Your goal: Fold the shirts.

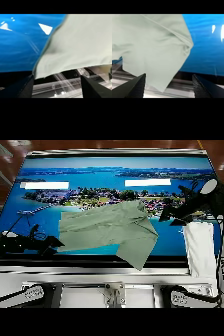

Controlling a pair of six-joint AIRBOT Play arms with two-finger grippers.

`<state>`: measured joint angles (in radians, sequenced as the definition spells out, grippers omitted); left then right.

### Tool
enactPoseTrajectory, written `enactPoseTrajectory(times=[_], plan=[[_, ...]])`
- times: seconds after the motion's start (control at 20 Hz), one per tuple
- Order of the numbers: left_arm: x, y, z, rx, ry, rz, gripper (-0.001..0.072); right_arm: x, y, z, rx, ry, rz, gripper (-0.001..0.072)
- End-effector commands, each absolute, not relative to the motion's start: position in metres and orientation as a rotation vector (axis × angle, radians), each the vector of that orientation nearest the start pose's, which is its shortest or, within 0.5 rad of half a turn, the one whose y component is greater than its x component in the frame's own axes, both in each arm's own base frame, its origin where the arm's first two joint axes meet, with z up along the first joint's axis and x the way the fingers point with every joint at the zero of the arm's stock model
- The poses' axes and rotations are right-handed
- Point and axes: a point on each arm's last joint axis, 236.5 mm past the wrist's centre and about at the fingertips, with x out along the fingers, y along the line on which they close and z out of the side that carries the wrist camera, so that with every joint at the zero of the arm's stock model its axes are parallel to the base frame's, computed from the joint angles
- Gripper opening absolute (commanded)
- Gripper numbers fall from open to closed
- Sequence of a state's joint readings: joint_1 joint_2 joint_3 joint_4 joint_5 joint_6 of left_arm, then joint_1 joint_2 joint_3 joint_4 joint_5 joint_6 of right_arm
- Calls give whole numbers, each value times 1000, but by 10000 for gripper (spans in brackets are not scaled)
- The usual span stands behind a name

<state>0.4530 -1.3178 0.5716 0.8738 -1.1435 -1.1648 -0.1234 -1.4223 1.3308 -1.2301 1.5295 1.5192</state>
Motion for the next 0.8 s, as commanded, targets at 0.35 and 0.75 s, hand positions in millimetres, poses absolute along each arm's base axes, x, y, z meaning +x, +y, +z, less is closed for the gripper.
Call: enactPoseTrajectory(times=[0.35,0.75], plan=[[296,-55,-121,-938,1352,-151,35,345,54,6,215,1587,204,691],[287,-70,-96,-864,1348,-312,35,284,28,-55,563,1772,106,691]])
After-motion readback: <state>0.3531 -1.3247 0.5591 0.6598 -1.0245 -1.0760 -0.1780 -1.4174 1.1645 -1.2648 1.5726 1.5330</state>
